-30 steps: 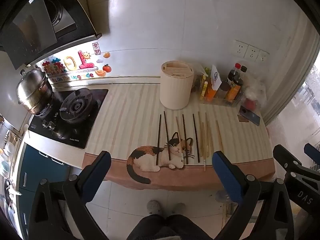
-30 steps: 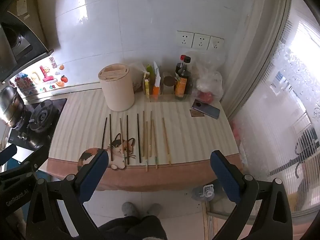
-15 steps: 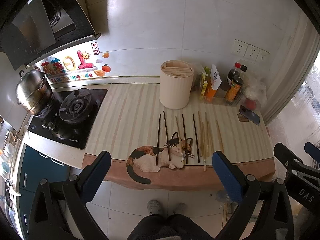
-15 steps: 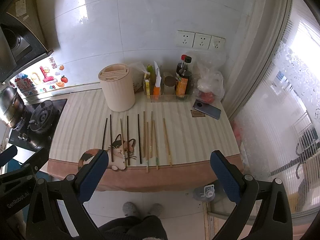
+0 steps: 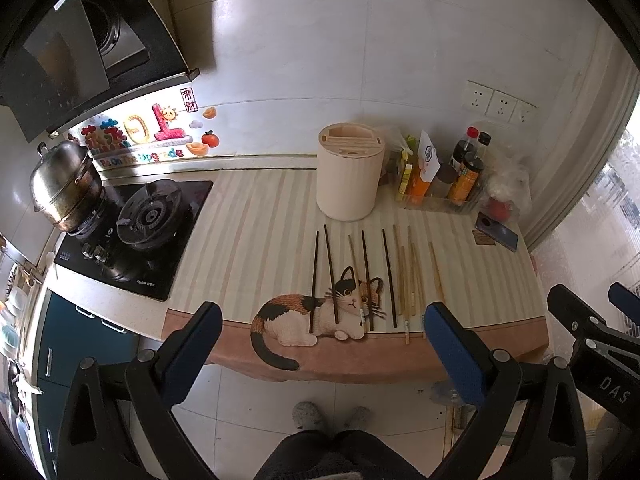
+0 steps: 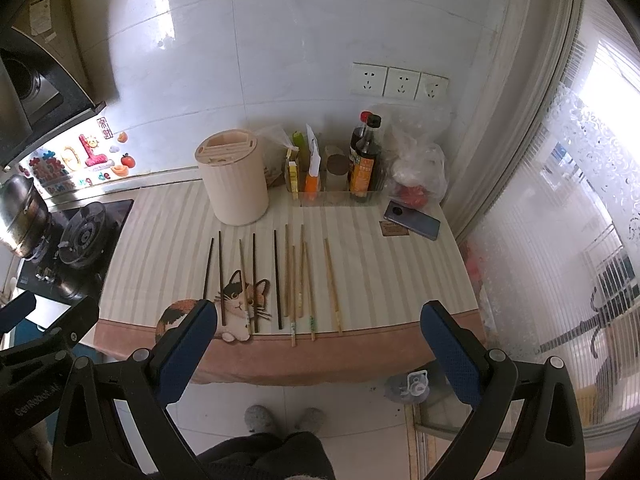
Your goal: Organize utensils
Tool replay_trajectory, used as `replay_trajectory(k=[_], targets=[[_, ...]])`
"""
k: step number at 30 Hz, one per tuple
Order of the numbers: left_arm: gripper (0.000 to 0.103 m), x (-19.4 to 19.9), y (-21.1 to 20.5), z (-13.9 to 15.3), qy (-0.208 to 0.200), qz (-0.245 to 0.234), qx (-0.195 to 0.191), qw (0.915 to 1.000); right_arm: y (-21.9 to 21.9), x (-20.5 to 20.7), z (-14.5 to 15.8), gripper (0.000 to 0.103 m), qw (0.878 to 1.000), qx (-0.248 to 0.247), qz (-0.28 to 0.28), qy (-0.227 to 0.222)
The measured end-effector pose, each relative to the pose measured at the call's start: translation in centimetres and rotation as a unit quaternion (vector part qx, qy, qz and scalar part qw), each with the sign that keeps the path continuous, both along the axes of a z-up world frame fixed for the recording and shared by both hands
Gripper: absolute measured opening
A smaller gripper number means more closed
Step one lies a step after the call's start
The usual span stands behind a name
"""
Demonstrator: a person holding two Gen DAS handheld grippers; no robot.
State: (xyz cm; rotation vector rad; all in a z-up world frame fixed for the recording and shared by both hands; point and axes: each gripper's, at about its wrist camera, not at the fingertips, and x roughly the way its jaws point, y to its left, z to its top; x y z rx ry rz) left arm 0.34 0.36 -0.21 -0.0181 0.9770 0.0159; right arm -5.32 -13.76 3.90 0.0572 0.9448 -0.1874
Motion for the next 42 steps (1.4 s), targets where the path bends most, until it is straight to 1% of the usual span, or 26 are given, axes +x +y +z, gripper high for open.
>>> replay_trajectory(k=[14,18,26,42], targets=[[0.103,0.1,-0.8,0.3,-0.001,-0.002,0.001,1.0000,-0.1,-0.3,0.3,0.103,1.000,0.002,-0.002,-0.003],[0.103,0.3,-1.6,0.7,-0.005,-0.001,0.001,1.0000,-0.1,-0.4,0.5,0.103,1.000,0.002,-0.002,-0.003],[0.103,-0.2,-1.4,1.5,-0.011,0.000,-0.003,0.9999,0.0,-0.6,0.8,0.103,1.000,0.003,-0.001,-0.006],[0.103,-0.5,-1.0,1.9,-0.015,0.001,-0.004,0.9999,0.3,-1.2,1.4,0.103,1.000,0.006,0.000,-0.012]])
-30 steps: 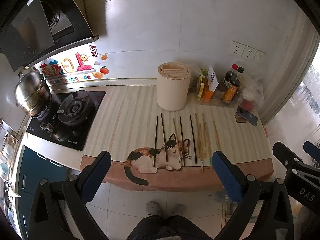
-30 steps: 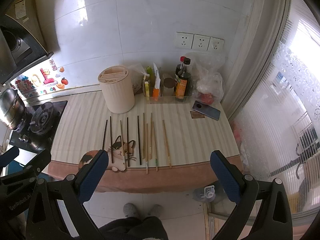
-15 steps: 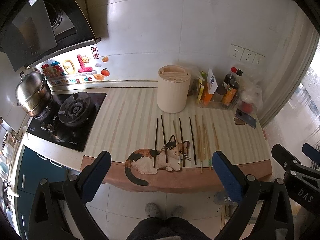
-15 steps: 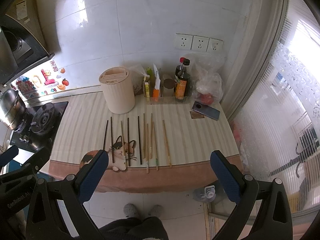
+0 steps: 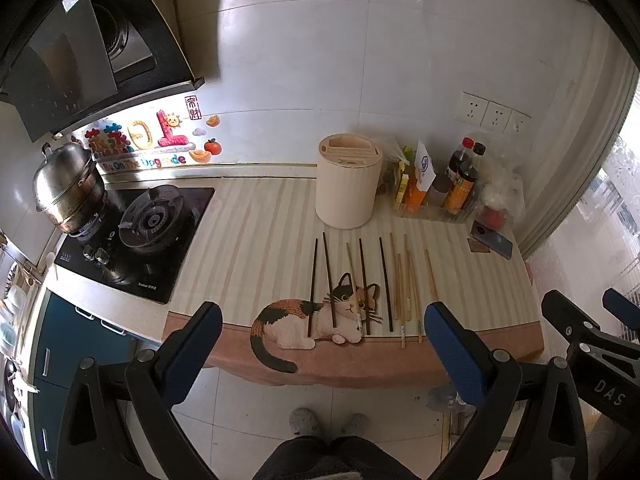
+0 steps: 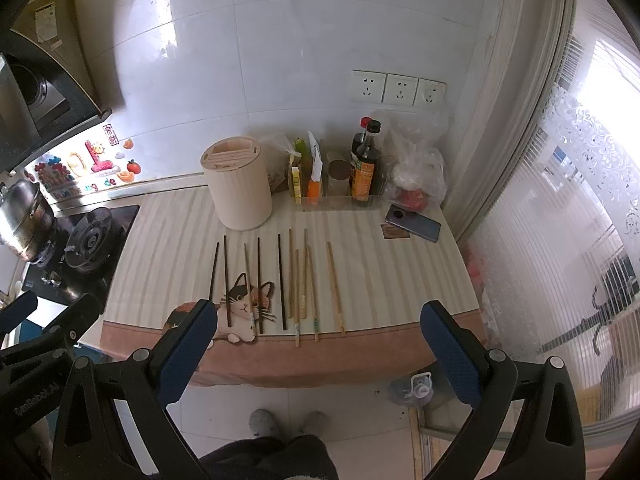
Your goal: Organize utensils
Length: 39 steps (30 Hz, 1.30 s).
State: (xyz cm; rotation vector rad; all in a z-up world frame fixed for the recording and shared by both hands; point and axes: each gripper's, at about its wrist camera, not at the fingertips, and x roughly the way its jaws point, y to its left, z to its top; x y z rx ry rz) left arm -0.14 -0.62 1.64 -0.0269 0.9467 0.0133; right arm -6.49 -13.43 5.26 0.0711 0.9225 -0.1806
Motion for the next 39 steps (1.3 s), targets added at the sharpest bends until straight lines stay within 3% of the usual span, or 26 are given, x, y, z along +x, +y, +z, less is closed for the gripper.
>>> replay_trajectory(k=[7,11,16,19,24,29,33,38,39], targets=[[0.103,-0.2,0.2,-0.2,-0.003,0.000,0.001,1.0000,0.0,-0.1,0.0,0.103,1.000,0.002,0.001,-0.002],[0.103,0.8,0.3,-0.7,-0.047,0.012,0.025,0.9985,-0.2,0.1,-0.3,0.103,1.000,0.003,-0.001,-0.008],[0.103,3.8,0.6,-4.0,-0.065,0.036,0.054,0.9958,-1.4,1.6,-2.0,0.103,0.999,0.019,0.008,-0.049],[0.103,5.8,1.3,-7.0,-0.058,0.056,0.067,0.9945,-1.9,3.8,-4.7,0.103,0.999,0.012,0.012,-0.045],[0.103,10.4,3.3,-14.0,0.008,0.078,0.087,0.9931,-2.9,8.7,-10.9,0.100,0.999,0.029,0.015,0.002],[0.099,16.4,5.4,-22.8,0.128,0.070,0.051,0.9880,-3.4,13.9,-17.8,0.071,0.996,0.061,0.016,0.063],[0.076,20.4,5.9,-28.7,0.205,0.053,0.012,0.9773,-2.9,18.1,-23.3,0.056,0.990,0.088,0.017,0.109],[0.070,23.1,4.1,-33.9,0.255,0.004,-0.009,0.9670,-1.6,22.6,-29.5,0.042,0.980,0.102,0.018,0.170],[0.063,23.5,3.6,-34.7,0.264,-0.007,-0.013,0.9643,-1.3,23.4,-30.4,0.039,0.978,0.102,0.017,0.179]])
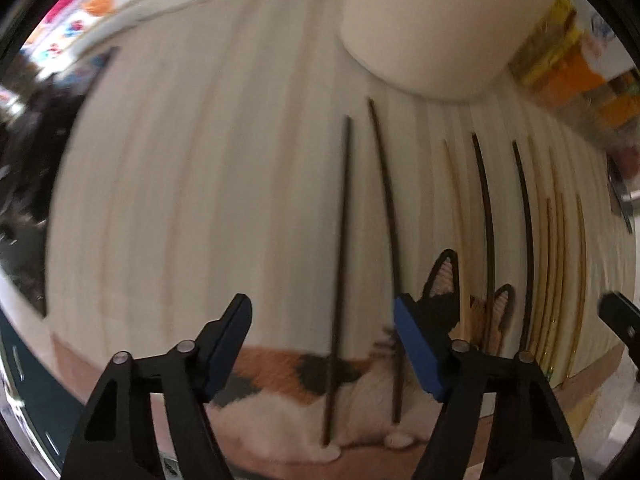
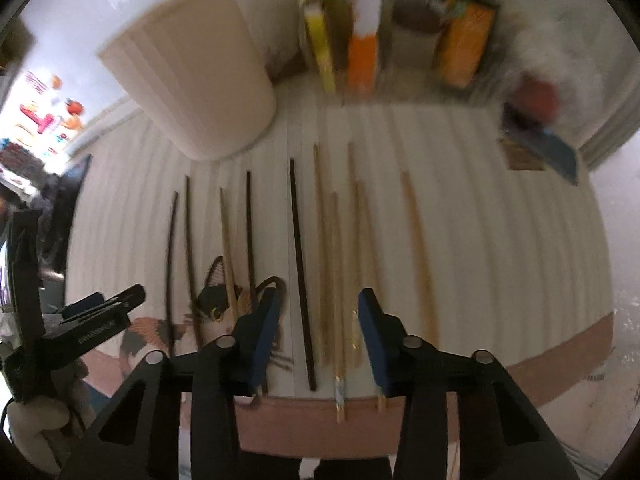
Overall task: Organize utensils
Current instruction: 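Grasp a black chopstick with the left tool while the right tool grasps a wooden chopstick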
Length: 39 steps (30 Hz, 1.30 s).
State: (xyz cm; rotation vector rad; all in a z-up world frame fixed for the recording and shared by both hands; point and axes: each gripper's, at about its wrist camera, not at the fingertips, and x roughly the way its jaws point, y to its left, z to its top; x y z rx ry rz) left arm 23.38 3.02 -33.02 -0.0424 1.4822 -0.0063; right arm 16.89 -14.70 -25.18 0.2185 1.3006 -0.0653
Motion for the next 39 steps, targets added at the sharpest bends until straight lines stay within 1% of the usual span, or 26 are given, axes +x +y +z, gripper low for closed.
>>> replay_trajectory(k=[1,2,3,4,5,7,9,10,14,16,19,21,23,25,26,27,28,29,30,31,33,37,39], targets=[[0.057,0.3,-0.3,-0.4,0.006,-0.006,-0.003,1.0000,0.3,1.0,-1.2,0.035,1.000,0.003,-0.002,0.012],[0.056,0.5,-0.5,-0.8,0.010,-0.010,-0.005,0.9999,0.4,1.7,-2.0,0.035,1.000,0.006,-0.003,0.021],[0.052,0.7,-0.7,-1.1,0.012,-0.014,-0.007,0.9998,0.6,2.4,-2.8,0.035,0.999,0.010,-0.005,0.030],[0.039,0.9,-0.9,-1.3,0.013,-0.018,-0.007,0.9997,0.6,3.0,-3.4,0.035,0.999,0.014,-0.007,0.035],[0.035,0.9,-1.1,-1.3,0.009,-0.021,0.001,0.9997,0.8,3.6,-4.1,0.035,0.999,0.019,-0.008,0.040],[0.017,1.0,-1.5,-1.3,-0.002,-0.031,0.012,0.9994,1.5,4.7,-5.0,0.035,0.998,0.024,-0.007,0.050],[0.003,1.0,-1.3,-1.1,-0.005,-0.034,0.010,0.9994,2.2,5.6,-5.9,0.035,0.998,0.029,0.001,0.059],[0.003,1.1,-0.9,-1.0,-0.004,-0.031,0.003,0.9995,2.7,6.1,-6.4,0.035,0.997,0.031,0.006,0.064],[0.003,0.9,1.8,-0.2,0.000,-0.018,0.012,0.9998,4.8,7.8,-7.4,0.035,0.996,0.037,0.019,0.082],[0.003,0.9,3.7,0.5,0.003,-0.010,0.014,0.9999,5.8,8.3,-7.6,0.035,0.995,0.047,0.029,0.084],[0.003,0.5,5.3,1.1,0.005,-0.003,0.017,0.9998,7.9,9.0,-8.2,0.035,0.993,0.052,0.050,0.091],[0.003,0.0,6.3,1.4,0.007,0.001,0.010,0.9999,9.0,9.4,-8.9,0.035,0.992,0.044,0.059,0.099],[0.003,0.3,7.4,1.4,0.008,0.000,0.005,1.0000,10.0,9.6,-9.5,0.035,0.991,0.040,0.066,0.108],[0.003,0.4,8.4,2.2,0.008,-0.002,0.003,1.0000,11.2,9.7,-10.5,0.036,0.989,0.015,0.078,0.126],[0.003,0.3,8.6,2.4,0.008,-0.003,0.003,1.0000,11.8,9.6,-10.7,0.034,0.989,0.000,0.081,0.125],[0.003,0.1,8.7,2.7,0.007,-0.006,0.000,1.0000,12.3,9.6,-10.7,0.030,0.988,-0.009,0.087,0.125],[0.003,0.5,8.6,2.8,0.007,-0.009,-0.003,0.9999,12.7,9.6,-10.8,0.016,0.988,-0.023,0.089,0.125],[0.003,1.0,8.2,2.5,0.007,-0.015,-0.008,0.9998,12.8,9.6,-10.9,0.009,0.987,-0.045,0.085,0.127],[0.003,1.4,7.6,2.0,0.007,-0.022,-0.013,0.9996,12.8,9.6,-11.0,0.008,0.987,-0.055,0.077,0.128],[0.003,1.4,7.3,2.1,0.006,-0.030,-0.017,0.9994,12.9,9.6,-11.1,0.008,0.988,-0.052,0.067,0.129],[0.003,1.3,7.1,2.2,0.004,-0.044,-0.025,0.9987,12.0,9.6,-11.2,0.008,0.988,-0.061,0.043,0.139],[0.008,2.4,8.4,2.0,0.017,-0.040,-0.048,0.9979,10.6,9.8,-11.4,0.008,0.986,-0.043,0.027,0.157],[0.008,3.0,9.0,2.3,0.028,-0.044,-0.053,0.9972,10.0,10.0,-11.4,0.008,0.985,-0.042,0.027,0.164]])
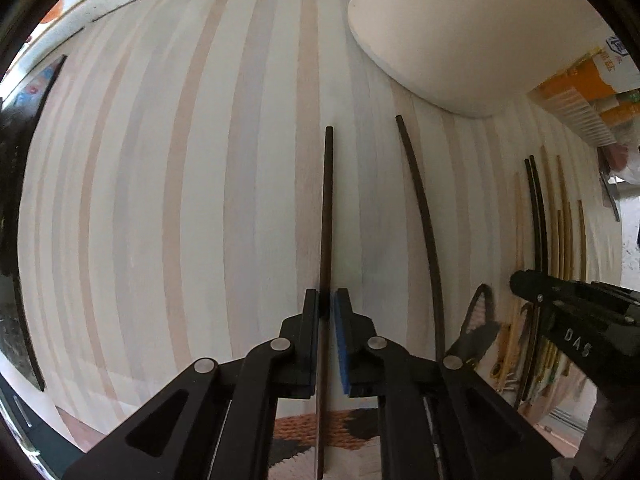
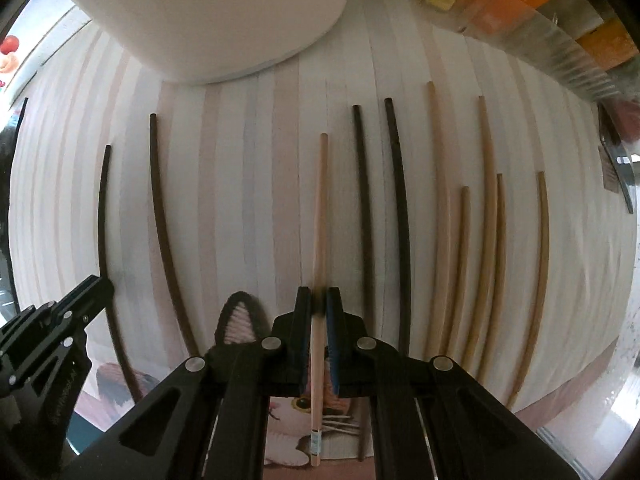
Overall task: Organize utensils
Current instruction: 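Grasp a black chopstick with the left tool while the right tool grasps a wooden chopstick, then lift both chopsticks and drop them into the cream utensil holder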
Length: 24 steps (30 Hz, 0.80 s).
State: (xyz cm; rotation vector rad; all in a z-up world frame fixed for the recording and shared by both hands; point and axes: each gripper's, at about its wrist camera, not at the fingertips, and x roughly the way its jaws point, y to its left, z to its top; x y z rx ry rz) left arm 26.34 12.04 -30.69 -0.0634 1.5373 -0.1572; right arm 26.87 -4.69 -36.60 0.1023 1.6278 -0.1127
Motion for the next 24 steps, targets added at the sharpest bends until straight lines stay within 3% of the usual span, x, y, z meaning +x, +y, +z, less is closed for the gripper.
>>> replay_trajectory(k=[7,11,17,24], targets=[[0.004,2.6,-1.2,0.5,0.006,-0.031,0.035,0.9989,1.0,2.6,-0.9,0.009,0.999,-0.009,0.008,0.032],[0.003,1.8,-1.6,0.9,-0.007,-0.028,0.049,0.9984,0.4,3.8,-0.7,0.008,0.999,-0.001,-0.003,0.040],[0.003,-1.7,-2.5,4.4,-0.038,-0.001,0.050,0.9980,-0.5,2.9,0.0,0.007,1.000,0.028,-0.003,0.013],[0.003,-6.0,-0.2,9.3,-0.068,0.033,0.042,0.9963,-1.1,1.4,3.6,0.007,0.998,0.059,0.018,-0.028]])
